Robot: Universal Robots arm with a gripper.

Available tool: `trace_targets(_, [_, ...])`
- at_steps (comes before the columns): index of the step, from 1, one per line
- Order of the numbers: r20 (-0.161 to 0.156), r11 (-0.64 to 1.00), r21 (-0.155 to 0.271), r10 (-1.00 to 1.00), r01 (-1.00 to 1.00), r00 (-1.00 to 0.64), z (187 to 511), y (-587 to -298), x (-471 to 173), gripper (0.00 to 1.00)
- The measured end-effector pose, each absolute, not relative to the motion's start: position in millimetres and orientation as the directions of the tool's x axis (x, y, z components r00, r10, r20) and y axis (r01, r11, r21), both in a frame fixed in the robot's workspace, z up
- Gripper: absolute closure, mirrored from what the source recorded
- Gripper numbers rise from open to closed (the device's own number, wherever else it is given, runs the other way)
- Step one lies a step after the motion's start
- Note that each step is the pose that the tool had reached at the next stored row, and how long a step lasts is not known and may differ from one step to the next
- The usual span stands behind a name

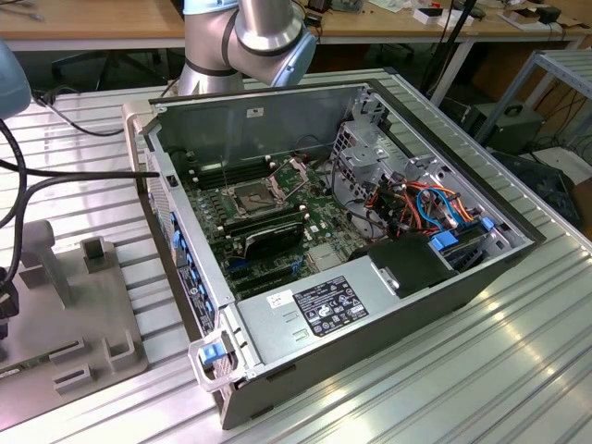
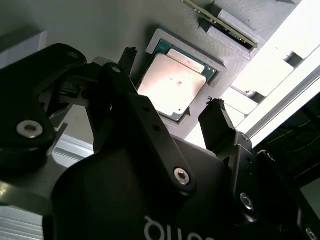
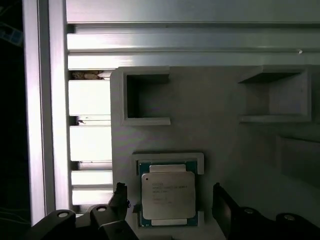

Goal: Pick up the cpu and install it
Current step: 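Pick up the cpu and move it towards the insertion slot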

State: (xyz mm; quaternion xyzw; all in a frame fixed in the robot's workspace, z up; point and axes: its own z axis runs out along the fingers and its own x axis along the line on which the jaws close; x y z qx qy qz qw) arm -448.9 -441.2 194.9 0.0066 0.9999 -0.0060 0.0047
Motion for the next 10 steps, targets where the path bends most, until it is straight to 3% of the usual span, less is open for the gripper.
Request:
trace_targets(7, [-0.009, 1.0, -0.012, -0.012, -0.012, -1.0, 186.2, -437.3, -449.6, 0.22])
trace_targets(8, [-0.009, 1.0, -0.012, -0.012, -0.012, -1.0, 185.3, -436.3, -449.6, 0.31])
trace_targets(10, [-0.01, 1.0, -0.012, -0.012, -0.012, -1.0, 185.3, -435.9, -449.5, 0.31])
